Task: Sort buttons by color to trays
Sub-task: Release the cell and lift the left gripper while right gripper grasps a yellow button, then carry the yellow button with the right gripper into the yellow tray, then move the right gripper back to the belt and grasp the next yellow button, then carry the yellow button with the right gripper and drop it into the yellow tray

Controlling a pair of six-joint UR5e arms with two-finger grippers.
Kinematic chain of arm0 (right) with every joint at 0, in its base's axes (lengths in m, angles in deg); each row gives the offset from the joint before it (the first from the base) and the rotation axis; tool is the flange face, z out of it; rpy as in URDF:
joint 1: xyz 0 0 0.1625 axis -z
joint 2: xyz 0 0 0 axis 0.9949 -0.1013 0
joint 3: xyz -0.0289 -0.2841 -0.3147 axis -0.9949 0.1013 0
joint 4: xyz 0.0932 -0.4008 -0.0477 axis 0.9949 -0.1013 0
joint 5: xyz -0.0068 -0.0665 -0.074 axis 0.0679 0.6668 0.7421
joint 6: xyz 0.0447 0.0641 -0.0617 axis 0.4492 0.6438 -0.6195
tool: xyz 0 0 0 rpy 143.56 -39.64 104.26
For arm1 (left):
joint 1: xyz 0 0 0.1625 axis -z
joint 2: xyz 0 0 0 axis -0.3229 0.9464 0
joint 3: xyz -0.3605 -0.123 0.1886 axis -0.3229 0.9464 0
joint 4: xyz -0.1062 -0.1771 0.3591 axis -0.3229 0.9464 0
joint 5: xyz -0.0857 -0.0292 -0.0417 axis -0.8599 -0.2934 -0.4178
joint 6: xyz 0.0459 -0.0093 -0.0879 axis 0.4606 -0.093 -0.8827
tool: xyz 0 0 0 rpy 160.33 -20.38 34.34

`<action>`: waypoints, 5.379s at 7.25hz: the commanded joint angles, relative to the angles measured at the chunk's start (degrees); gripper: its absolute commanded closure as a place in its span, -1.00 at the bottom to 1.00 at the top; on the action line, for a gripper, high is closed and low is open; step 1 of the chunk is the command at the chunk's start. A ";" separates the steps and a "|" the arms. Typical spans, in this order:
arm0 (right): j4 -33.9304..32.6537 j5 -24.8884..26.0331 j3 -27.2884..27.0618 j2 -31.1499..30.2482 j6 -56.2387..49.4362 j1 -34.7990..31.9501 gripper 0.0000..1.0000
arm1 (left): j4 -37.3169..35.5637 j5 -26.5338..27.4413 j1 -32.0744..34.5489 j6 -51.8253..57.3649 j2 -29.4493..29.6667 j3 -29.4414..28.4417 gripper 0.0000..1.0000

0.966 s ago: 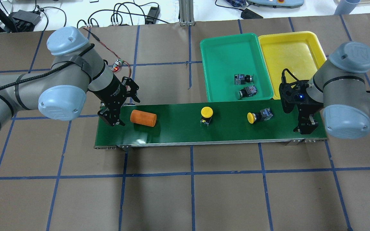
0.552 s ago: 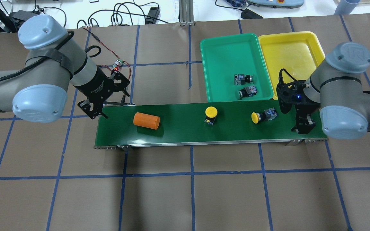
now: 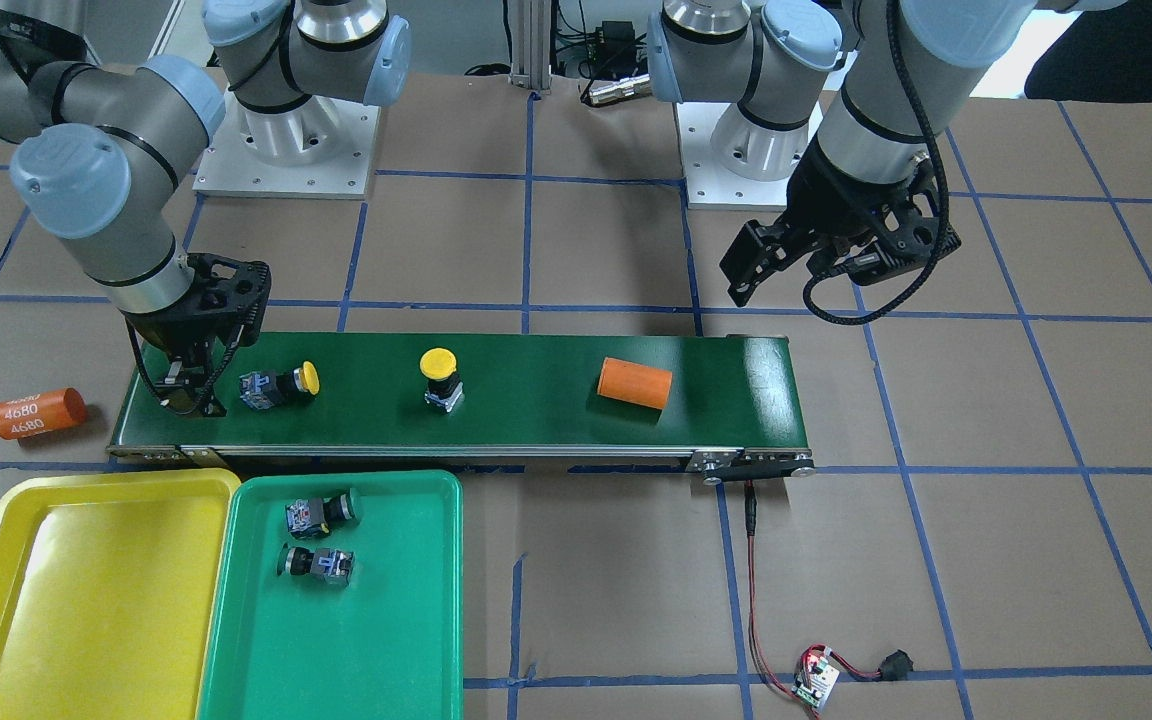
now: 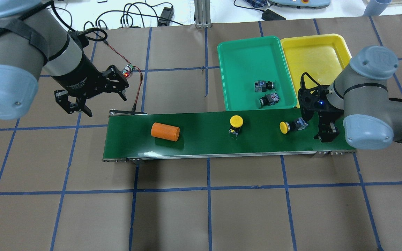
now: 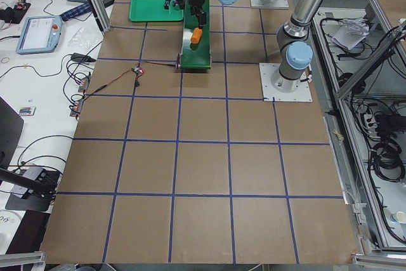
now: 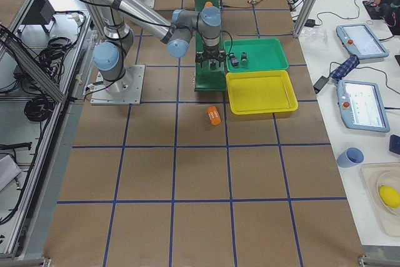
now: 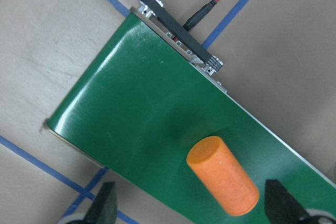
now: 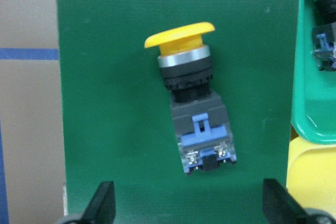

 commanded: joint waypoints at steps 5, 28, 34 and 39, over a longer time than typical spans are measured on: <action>-1.73 0.38 0.63 2.04 1.05 -0.96 0.74 | 5.18 3.50 -0.15 22.56 7.02 -14.82 -1.00; 11.63 0.03 6.87 -0.78 5.62 -8.34 -1.00 | 5.01 0.15 3.46 17.13 9.49 -16.95 -1.00; 11.90 4.93 7.66 -0.33 5.27 -7.21 0.84 | 6.58 0.33 4.16 15.99 8.97 -16.69 -0.81; 11.63 3.90 28.19 14.02 5.18 -0.53 0.87 | 7.03 0.42 4.16 16.34 8.10 -16.25 -0.91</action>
